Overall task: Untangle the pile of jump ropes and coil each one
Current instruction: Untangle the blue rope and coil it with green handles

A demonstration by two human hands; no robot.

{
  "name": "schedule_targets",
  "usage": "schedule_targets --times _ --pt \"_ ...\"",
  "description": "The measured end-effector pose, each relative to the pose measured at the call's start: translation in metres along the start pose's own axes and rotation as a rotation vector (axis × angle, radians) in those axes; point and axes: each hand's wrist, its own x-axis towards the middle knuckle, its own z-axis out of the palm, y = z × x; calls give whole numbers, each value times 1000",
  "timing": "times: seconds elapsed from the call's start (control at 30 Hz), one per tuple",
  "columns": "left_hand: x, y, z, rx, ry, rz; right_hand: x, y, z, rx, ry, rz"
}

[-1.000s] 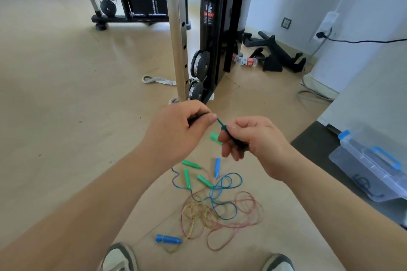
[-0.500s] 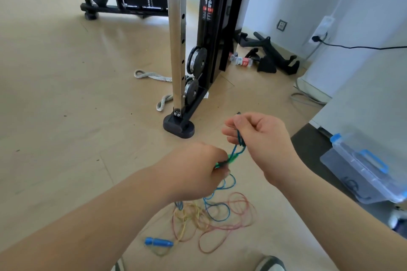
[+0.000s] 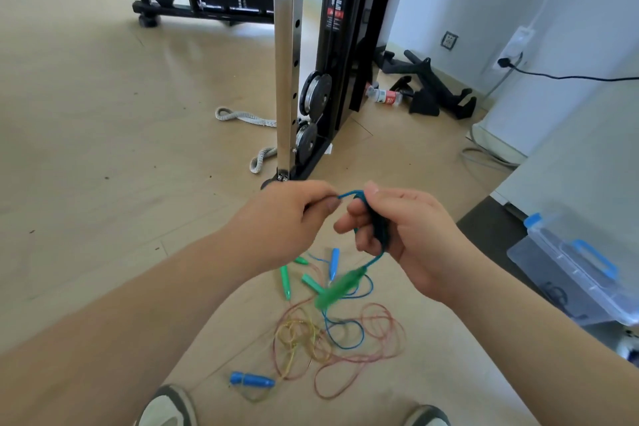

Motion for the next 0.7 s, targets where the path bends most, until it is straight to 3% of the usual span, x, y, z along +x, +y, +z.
schedule_targets --times 0.13,0.33,0.43,0.5,0.6,0.7 --pt "-5 7 14 98 -212 -121 1 1 2 148 50 49" --pt "-22 38 48 338 -406 -11 4 12 -3 -203 227 -128" --pt "-19 49 40 230 -300 58 6 16 -15 -657 230 -268" --pt "-13 47 27 119 -168 114 6 19 -22 -793 208 -313" --pt "-7 35 7 -38 28 142 1 16 -26 -673 114 -230" --pt "-1 22 -1 -77 108 112 -4 10 -23 -448 -36 -139"
